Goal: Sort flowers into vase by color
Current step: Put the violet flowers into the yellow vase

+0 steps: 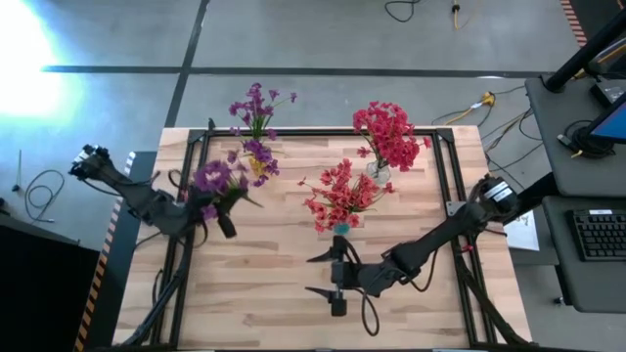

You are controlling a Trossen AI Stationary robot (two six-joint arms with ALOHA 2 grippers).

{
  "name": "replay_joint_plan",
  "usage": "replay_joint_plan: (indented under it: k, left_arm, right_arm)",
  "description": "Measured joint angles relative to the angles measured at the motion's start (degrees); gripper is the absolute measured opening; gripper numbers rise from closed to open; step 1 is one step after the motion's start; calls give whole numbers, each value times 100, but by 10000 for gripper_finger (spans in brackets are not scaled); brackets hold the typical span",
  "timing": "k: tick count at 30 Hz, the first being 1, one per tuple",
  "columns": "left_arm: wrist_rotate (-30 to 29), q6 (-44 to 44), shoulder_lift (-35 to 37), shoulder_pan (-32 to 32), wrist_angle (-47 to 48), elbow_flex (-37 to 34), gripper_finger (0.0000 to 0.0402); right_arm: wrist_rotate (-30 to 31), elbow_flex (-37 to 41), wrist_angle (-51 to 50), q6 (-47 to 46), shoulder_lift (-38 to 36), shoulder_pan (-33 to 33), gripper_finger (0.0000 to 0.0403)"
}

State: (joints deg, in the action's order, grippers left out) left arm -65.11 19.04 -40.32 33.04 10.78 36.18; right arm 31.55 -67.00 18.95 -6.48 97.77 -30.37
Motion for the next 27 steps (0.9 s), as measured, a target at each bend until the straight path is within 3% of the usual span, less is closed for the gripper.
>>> replay_joint_plan:
  k: [7, 13, 20, 27]
  left_arm:
    - [79, 179, 138, -287, 1791, 1062, 1]
    - [-710, 940, 77, -333, 3494, 1699, 1]
    - [-776, 1524, 188, -333, 4042, 1547, 1]
    - [-1146, 1305, 473, -333, 4040, 1602, 1]
  right_arm:
    - [-8, 4, -475, -151, -316, -18, 297]
    - [-7, 4, -688, -77, -435, -33, 297]
    - [-11, 4, -735, -10, -435, -50, 290]
    - [-24, 4, -868, -144, -483, -182, 293]
